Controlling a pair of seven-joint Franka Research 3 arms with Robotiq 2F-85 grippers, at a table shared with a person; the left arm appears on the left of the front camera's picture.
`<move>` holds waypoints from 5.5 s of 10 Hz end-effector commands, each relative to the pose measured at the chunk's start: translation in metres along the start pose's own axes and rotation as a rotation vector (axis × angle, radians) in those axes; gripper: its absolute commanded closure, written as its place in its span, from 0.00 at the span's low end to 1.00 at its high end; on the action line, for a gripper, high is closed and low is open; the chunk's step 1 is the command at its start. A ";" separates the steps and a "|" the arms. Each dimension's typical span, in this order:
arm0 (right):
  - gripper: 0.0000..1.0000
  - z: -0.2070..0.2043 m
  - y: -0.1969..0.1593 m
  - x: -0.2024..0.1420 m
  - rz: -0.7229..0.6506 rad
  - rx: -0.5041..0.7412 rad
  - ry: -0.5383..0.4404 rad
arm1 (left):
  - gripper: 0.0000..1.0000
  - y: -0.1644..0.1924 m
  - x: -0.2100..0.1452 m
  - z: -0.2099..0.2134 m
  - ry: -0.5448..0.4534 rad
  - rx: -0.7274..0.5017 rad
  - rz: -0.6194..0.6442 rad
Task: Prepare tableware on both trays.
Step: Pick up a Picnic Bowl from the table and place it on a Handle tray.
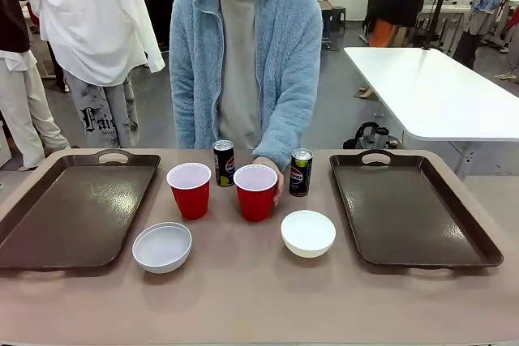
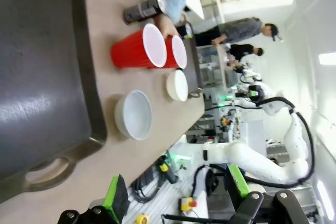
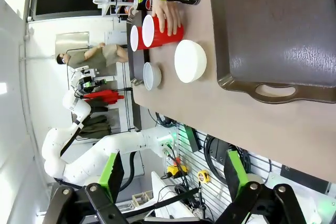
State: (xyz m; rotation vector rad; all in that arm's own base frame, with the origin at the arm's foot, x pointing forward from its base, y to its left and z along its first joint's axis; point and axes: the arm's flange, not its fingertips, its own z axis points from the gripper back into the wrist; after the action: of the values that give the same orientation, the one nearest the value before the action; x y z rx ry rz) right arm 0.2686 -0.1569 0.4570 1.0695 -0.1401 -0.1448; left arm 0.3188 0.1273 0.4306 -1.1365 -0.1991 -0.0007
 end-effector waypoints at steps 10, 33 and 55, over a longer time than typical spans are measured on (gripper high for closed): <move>0.00 0.000 0.001 0.000 -0.011 0.010 0.001 | 0.00 -0.129 0.013 -0.148 -0.060 0.646 -0.332; 0.00 0.000 0.001 0.000 -0.011 0.010 0.001 | 0.00 -0.064 0.025 -0.348 0.465 0.972 -0.567; 0.00 0.000 0.001 0.000 -0.011 0.010 0.001 | 1.00 -0.035 0.045 -0.156 0.196 0.894 -0.179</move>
State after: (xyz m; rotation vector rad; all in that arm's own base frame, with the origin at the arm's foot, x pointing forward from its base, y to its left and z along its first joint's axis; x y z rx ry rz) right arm 0.2679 -0.1578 0.4568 1.0669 -0.1401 -0.1503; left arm 0.3746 -0.0249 0.4195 -0.2189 -0.0971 -0.1961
